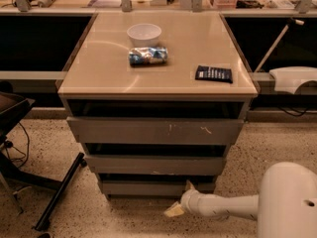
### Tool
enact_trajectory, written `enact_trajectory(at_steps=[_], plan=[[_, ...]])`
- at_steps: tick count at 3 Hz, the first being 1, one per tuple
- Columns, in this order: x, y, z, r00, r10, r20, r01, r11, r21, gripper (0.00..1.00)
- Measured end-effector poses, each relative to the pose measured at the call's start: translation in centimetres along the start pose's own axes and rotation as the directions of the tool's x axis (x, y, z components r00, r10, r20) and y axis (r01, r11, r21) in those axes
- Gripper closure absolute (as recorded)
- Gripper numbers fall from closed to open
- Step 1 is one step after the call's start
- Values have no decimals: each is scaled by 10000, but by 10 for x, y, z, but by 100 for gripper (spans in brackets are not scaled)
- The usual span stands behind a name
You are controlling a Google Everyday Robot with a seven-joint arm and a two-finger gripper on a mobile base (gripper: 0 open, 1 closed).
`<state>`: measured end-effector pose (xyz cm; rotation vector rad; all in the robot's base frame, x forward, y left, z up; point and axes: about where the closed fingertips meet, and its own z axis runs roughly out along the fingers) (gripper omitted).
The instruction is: Open bottom drawer
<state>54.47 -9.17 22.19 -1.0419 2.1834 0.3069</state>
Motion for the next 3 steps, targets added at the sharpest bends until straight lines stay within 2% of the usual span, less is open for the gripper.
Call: enact_trajectory(at_steps=[1, 2, 3], plan=[[6, 3, 15, 9999, 160, 5, -160, 9999, 7, 0], [9, 10, 38, 9936, 1132, 40, -1131, 9934, -211, 0], [9, 10, 38, 9936, 1132, 40, -1130, 9934, -211, 0]])
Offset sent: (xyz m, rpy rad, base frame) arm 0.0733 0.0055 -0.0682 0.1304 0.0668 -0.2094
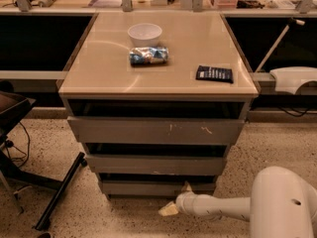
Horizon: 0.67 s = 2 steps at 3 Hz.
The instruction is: Open bottom drawer
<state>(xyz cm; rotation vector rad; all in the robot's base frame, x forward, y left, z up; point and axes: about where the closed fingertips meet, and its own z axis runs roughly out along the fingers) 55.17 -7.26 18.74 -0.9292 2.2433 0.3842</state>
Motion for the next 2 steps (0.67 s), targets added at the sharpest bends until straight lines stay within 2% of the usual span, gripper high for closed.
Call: enact_trajectory(at_steps=[1, 2], plan=[[-17, -4, -9, 9990, -151, 418, 162, 9996, -250, 0], [-61, -8, -27, 9884, -574, 1409, 645, 9968, -468, 0]])
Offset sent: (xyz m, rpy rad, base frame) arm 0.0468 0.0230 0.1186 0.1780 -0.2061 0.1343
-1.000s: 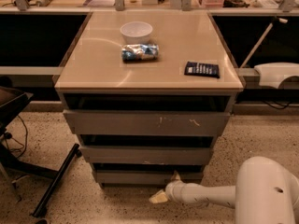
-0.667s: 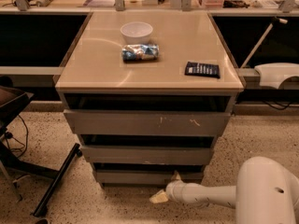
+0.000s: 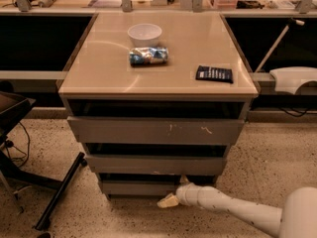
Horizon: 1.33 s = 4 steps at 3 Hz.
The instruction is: Open bottom drawer
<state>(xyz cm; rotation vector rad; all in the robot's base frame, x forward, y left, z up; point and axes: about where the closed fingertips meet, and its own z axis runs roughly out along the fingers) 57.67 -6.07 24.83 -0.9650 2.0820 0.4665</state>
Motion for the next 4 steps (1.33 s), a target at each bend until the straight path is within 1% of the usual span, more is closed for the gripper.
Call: enact_trajectory(at_steps=[1, 2, 3, 4], plan=[[-10, 6, 2, 9999, 57, 151, -55, 9999, -142, 0], [4, 5, 17, 9998, 23, -176, -22, 10000, 78, 0], [21, -31, 63, 9982, 132, -591, -66, 9939, 1103, 0], [25, -37, 81, 9983, 199, -549, -132, 9927, 1201, 0]])
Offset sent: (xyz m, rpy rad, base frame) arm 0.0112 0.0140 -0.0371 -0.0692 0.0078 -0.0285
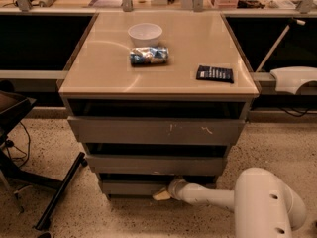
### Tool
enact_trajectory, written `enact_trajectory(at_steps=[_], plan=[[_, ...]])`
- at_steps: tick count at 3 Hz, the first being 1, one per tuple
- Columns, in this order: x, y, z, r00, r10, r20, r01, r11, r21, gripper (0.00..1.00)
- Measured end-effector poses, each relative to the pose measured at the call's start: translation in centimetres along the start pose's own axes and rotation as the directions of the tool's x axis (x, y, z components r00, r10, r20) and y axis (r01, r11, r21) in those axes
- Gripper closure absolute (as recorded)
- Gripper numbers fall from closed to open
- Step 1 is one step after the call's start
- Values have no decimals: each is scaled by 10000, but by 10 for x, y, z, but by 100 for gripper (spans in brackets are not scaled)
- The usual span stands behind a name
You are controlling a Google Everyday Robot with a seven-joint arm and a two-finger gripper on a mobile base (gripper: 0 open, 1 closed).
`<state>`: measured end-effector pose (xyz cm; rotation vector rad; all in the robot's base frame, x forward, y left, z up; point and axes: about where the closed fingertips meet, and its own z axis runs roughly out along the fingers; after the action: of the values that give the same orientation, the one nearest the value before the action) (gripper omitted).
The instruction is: Open bottom drawer
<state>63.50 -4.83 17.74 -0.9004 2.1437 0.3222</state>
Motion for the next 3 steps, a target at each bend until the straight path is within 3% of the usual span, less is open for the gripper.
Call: enact_trajectory(at_steps=[1, 3], plan=[[0, -3, 1, 10000, 15, 16, -15, 10000, 51, 0], [0, -3, 1, 10000, 15, 16, -15, 10000, 50, 42]])
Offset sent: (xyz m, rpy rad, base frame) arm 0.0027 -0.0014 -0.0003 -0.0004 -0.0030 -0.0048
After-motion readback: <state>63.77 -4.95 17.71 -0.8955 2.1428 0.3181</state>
